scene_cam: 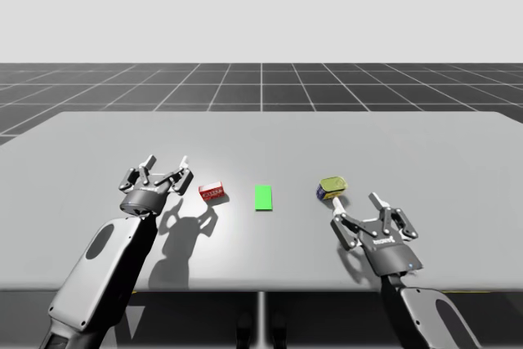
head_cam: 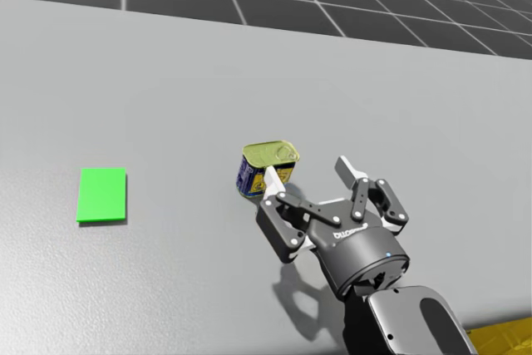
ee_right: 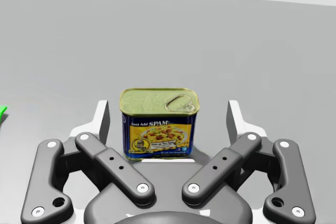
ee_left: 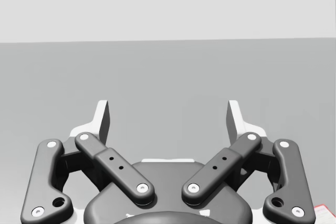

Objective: Look at the card. If it is red, pick the object on the left. If it is green, pick the object on the right.

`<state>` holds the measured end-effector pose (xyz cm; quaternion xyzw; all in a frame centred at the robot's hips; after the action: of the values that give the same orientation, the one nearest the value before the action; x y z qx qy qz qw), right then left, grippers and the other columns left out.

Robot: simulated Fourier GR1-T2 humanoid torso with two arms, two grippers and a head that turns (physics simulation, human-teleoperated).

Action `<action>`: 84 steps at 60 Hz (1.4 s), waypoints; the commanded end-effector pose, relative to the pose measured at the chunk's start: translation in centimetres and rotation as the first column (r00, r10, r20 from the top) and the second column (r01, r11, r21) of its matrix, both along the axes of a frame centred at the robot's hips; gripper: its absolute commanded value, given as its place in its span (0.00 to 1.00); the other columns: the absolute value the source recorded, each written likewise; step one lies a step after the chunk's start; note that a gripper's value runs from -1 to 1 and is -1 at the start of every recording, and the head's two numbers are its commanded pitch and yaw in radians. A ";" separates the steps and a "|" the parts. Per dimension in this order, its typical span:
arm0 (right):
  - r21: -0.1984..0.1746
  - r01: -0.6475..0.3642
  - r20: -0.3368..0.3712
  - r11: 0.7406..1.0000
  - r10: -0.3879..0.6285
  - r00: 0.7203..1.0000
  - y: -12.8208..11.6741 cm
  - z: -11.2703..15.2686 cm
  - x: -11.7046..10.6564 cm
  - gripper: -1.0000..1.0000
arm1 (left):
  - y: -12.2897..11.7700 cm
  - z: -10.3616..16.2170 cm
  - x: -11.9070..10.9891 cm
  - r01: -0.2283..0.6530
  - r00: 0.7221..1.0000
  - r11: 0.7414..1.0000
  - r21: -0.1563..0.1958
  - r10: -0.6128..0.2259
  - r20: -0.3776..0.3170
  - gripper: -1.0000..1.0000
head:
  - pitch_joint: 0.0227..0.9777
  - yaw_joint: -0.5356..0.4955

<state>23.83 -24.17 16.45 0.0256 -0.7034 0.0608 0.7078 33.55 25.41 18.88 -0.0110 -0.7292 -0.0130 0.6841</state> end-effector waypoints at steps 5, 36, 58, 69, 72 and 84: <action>-0.012 0.000 -0.038 1.000 0.000 0.999 0.9 -2.5 0.2 0.00 | 0.0 0.0 0.1 0.001 1.000 1.000 0.004 -0.001 0.003 0.00 | 0.77 0.18; -0.036 0.010 -0.090 0.999 -0.013 0.996 2.1 -4.3 3.7 0.00 | 0.0 0.1 -0.1 -0.008 1.000 1.000 0.009 0.008 0.009 0.00 | 0.78 0.19; -0.070 0.045 -0.118 0.997 -0.053 0.992 2.2 -4.5 6.1 0.00 | 0.1 0.3 -0.3 -0.012 1.000 1.000 0.010 0.012 0.013 0.00 | 0.79 0.20; -0.079 0.049 -0.134 0.996 -0.059 0.989 2.6 -4.3 7.6 0.00 | 0.2 0.3 -0.3 -0.014 1.000 1.000 0.010 0.013 0.014 0.00 | 0.79 0.21; -0.077 0.048 -0.142 0.996 -0.059 0.988 2.7 -4.2 8.1 0.00 | 0.2 0.4 -0.3 -0.014 1.000 1.000 0.009 0.014 0.016 0.00 | 0.79 0.21; -0.076 0.041 -0.170 0.996 -0.053 0.984 3.0 -4.6 8.9 0.00 | 0.2 0.4 -0.3 -0.014 1.000 1.000 0.009 0.014 0.017 0.00 | 0.79 0.21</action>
<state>32.03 -21.35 12.25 -0.0126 -0.6460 0.0656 0.7604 33.23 25.61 19.25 -0.0026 -0.7346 -0.0117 0.6784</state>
